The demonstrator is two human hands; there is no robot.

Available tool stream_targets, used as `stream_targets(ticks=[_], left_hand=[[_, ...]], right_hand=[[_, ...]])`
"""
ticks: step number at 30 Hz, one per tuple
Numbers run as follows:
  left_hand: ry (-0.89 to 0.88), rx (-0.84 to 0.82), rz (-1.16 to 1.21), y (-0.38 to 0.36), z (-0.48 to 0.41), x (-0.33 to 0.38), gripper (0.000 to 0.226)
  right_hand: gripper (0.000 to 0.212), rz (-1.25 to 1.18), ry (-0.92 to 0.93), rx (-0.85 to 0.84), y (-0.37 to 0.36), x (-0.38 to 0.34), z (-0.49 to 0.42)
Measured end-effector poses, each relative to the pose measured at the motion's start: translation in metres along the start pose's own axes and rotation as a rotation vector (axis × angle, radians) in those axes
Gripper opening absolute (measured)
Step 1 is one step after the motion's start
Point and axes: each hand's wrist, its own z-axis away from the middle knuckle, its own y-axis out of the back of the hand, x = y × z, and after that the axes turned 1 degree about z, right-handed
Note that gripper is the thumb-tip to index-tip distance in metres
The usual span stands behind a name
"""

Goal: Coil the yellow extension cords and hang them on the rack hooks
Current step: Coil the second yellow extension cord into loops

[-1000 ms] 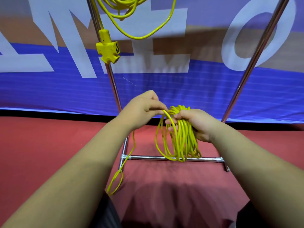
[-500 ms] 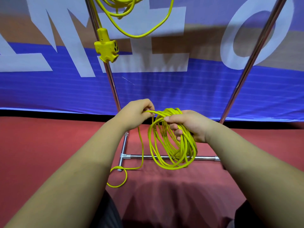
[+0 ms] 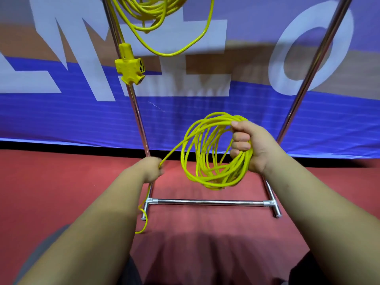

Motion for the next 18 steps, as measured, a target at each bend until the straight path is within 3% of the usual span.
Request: stream_targets(ticks=[4, 7, 9, 11, 13, 16, 18], left_hand=[[0.203, -0.084, 0.048, -0.009, -0.003, -0.011, 0.040], [0.307, 0.056, 0.275, -0.001, -0.006, 0.007, 0.047], [0.299, 0.200, 0.368, 0.008, -0.003, 0.029, 0.039], [0.172, 0.290, 0.273, 0.017, 0.000, 0.046, 0.035], [0.025, 0.222, 0.072, 0.024, 0.006, 0.057, 0.031], [-0.151, 0.040, -0.038, 0.030, 0.020, 0.066, 0.007], [-0.252, 0.025, -0.033, 0.035, 0.027, 0.068, 0.025]], right_hand=[[0.024, -0.152, 0.108, 0.040, 0.008, -0.020, 0.006], [0.030, -0.138, 0.131, 0.079, 0.009, -0.022, 0.006], [0.034, -0.127, 0.136, 0.123, 0.010, -0.020, 0.004], [0.034, -0.130, 0.139, 0.164, 0.014, -0.018, 0.000], [0.032, -0.121, 0.139, 0.206, 0.019, -0.016, -0.005], [0.025, -0.035, 0.160, 0.311, 0.025, -0.015, -0.010], [0.021, 0.050, 0.189, 0.355, 0.028, -0.013, -0.013]])
